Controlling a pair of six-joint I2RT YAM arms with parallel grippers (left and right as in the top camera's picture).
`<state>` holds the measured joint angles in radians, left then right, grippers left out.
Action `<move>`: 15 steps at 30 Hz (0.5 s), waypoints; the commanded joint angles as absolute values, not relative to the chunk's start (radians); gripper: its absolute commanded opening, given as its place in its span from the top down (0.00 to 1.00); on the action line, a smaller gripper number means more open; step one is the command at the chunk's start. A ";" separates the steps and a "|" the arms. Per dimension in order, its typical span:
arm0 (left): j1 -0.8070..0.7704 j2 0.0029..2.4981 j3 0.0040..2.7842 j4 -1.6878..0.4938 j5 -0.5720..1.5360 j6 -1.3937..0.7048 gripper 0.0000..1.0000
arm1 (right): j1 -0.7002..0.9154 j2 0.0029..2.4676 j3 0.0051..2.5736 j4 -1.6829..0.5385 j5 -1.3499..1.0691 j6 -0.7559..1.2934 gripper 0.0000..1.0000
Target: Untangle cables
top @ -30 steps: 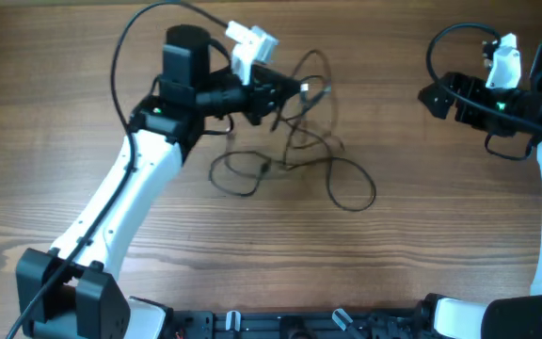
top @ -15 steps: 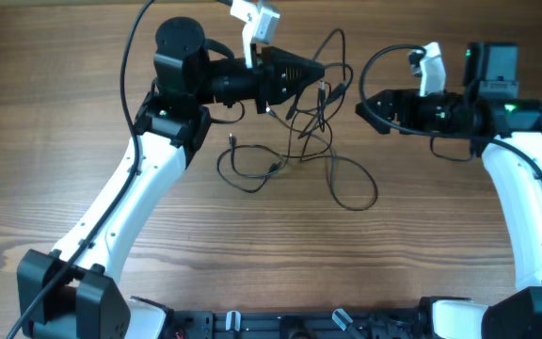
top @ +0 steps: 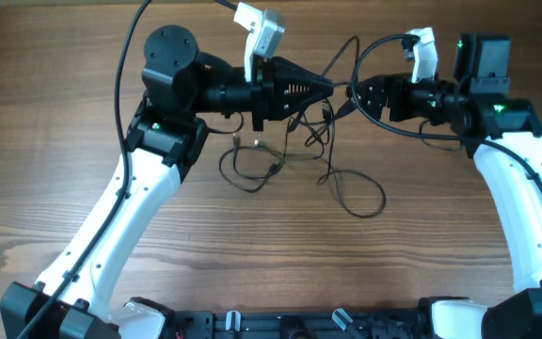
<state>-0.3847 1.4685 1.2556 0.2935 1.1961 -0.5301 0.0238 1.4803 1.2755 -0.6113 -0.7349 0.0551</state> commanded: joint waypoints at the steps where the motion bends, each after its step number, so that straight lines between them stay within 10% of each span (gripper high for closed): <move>1: -0.388 1.451 1.265 0.308 1.211 -0.540 0.95 | 0.029 1.483 1.267 -0.603 -0.866 0.023 0.05; 6: -0.388 1.451 1.265 0.323 1.212 -0.541 0.95 | 0.029 1.483 1.254 -0.551 -0.871 0.063 0.18; 7: -0.388 1.451 1.265 0.324 1.211 -0.549 0.95 | 0.029 1.483 1.244 -0.528 -0.864 0.096 0.41; 8: -0.388 1.451 1.265 0.332 1.212 -0.560 0.95 | 0.029 1.485 1.229 -0.505 -0.842 0.142 0.96; 15: -0.374 1.451 1.265 0.332 1.211 -0.561 0.85 | 0.004 1.485 1.130 -0.402 -0.702 0.321 0.96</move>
<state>-0.3847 1.4689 1.2556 0.3218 1.1984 -0.5556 0.0254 1.4803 1.1458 -0.4023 -0.8062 0.2169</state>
